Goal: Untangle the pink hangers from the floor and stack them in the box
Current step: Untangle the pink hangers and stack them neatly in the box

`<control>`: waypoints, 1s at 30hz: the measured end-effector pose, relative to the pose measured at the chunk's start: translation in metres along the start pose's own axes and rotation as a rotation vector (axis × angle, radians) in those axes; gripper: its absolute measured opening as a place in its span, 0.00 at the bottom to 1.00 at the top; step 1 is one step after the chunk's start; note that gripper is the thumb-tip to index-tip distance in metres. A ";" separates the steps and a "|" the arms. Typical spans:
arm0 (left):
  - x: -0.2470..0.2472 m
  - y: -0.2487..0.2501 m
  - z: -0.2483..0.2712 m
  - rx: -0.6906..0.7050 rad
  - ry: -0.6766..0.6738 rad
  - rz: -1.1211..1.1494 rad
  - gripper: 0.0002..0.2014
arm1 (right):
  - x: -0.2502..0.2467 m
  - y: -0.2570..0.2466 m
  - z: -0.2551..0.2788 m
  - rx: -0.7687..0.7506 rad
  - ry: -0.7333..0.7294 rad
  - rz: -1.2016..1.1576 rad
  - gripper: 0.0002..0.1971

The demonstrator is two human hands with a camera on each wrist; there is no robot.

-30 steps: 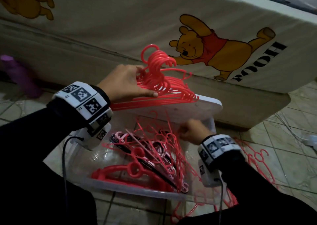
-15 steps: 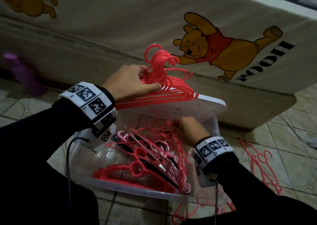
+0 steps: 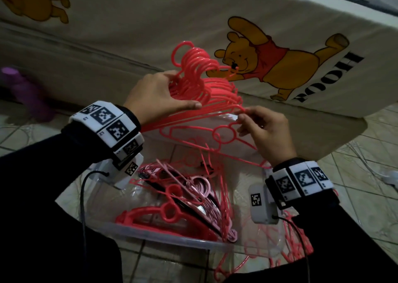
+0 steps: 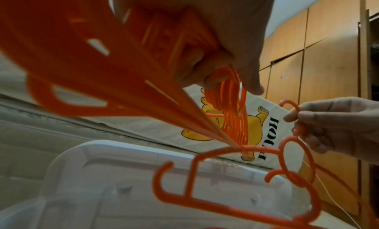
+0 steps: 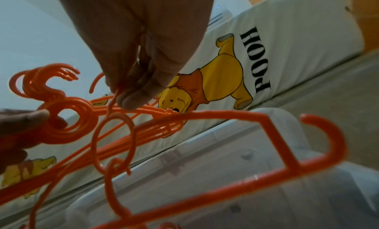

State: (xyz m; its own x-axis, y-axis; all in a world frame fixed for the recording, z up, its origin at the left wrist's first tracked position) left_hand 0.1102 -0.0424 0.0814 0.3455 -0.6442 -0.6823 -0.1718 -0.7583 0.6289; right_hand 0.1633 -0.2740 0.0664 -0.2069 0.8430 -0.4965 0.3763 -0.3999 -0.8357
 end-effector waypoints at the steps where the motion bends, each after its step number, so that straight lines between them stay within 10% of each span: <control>1: 0.002 0.001 0.001 0.003 -0.013 -0.009 0.37 | 0.004 0.001 0.001 0.033 -0.039 -0.049 0.04; 11: 0.002 -0.002 0.003 -0.016 -0.015 -0.054 0.36 | 0.074 0.021 0.030 0.497 -0.427 -0.453 0.09; 30: -0.014 -0.003 -0.002 0.005 0.140 0.181 0.16 | 0.026 -0.031 0.009 0.082 -0.249 -0.587 0.06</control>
State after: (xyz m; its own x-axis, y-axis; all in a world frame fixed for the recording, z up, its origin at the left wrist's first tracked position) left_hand 0.1072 -0.0306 0.0899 0.4332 -0.7496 -0.5004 -0.2468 -0.6326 0.7341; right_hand 0.1385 -0.2422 0.0773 -0.5642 0.8254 0.0173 0.0689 0.0679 -0.9953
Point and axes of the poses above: each hand's wrist, its own z-axis away from the middle knuckle, its own x-axis out of the palm, y = z × x, the point moved 9 cm from there along -z, towards the middle knuckle, and after that the axes turned 9 degrees about x, right-handed, at the moved point
